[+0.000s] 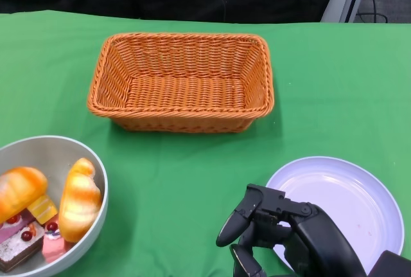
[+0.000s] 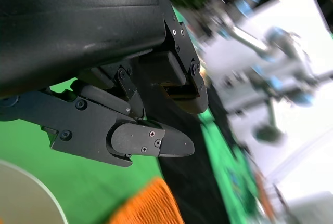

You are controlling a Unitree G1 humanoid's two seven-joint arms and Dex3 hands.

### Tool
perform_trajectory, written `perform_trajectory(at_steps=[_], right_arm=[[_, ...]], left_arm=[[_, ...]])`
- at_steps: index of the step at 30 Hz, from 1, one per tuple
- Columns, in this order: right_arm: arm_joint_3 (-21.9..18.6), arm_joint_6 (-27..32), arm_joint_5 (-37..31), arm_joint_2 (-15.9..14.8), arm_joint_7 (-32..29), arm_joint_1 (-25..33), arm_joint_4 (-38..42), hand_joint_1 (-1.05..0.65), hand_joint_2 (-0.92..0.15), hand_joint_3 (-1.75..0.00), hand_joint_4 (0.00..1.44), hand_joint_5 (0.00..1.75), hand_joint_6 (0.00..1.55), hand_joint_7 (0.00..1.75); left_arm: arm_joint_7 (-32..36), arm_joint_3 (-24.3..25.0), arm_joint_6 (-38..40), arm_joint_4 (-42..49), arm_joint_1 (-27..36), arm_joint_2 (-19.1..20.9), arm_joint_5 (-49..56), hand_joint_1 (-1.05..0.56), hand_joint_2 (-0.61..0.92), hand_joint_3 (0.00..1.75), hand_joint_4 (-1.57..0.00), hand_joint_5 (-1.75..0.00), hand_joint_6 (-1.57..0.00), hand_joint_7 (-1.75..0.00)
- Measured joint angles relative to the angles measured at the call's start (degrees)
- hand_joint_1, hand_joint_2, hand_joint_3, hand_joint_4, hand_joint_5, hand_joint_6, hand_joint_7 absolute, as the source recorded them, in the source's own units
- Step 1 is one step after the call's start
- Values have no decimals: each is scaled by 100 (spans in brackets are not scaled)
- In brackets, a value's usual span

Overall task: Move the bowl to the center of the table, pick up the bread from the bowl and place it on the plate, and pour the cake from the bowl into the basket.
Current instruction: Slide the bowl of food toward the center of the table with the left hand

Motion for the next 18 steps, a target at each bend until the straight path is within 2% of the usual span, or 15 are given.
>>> perform_trajectory(at_steps=[4,7,12,15,18], right_arm=[[9,-19,-16,29,-13,-20,19,-12,-45,-118,83,154,69,130],[13,-19,-13,35,-12,-23,33,-10,-45,-119,82,154,69,130],[20,-19,-11,46,-8,-25,32,-10,-45,-118,82,155,69,129],[22,-19,-16,46,-10,-24,33,-10,-45,-118,83,154,70,129],[24,-34,-17,47,-10,-25,34,-10,-44,-118,83,155,70,129]], left_arm=[[621,-135,608,172,-79,78,430,-56,92,37,-74,-19,-79,0],[917,-281,957,205,-108,106,682,-53,92,39,-73,-17,-81,-2],[1050,-444,1586,264,-174,151,834,-52,92,43,-66,-14,-80,-2],[968,-501,2147,265,-213,168,782,-52,92,49,-55,-8,-62,0],[594,-641,2668,300,-271,322,769,-54,92,60,-43,-3,-45,0]])
